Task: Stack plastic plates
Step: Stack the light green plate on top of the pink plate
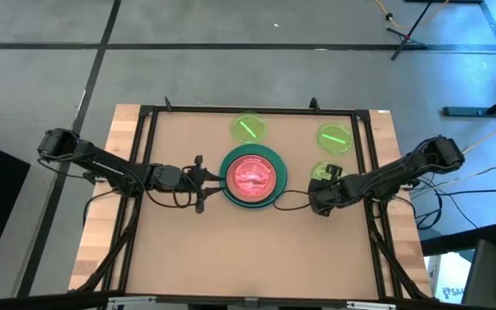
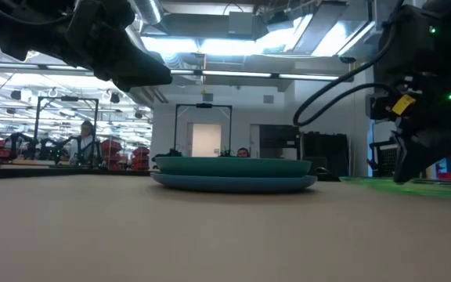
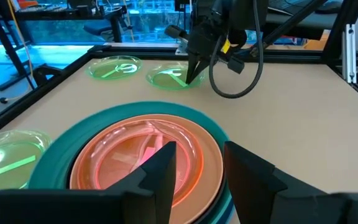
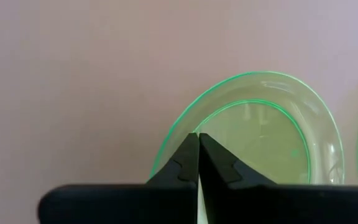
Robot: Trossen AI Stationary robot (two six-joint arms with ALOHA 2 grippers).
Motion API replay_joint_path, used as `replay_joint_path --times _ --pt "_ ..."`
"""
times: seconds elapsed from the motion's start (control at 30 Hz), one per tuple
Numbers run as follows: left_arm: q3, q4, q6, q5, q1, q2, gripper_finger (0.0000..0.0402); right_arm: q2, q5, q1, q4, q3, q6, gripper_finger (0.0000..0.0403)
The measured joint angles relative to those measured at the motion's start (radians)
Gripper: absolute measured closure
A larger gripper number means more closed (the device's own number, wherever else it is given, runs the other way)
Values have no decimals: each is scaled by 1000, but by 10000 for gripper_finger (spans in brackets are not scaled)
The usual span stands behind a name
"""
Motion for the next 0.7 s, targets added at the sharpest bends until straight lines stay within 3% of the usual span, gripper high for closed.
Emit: replay_joint_path --times 0.37,0.7 --pt "0 0 0 0 0 0 274 -76 17 0 -25 5 -3 403" --pt "0 0 -1 0 0 0 274 -79 102 0 -46 143 -115 403"
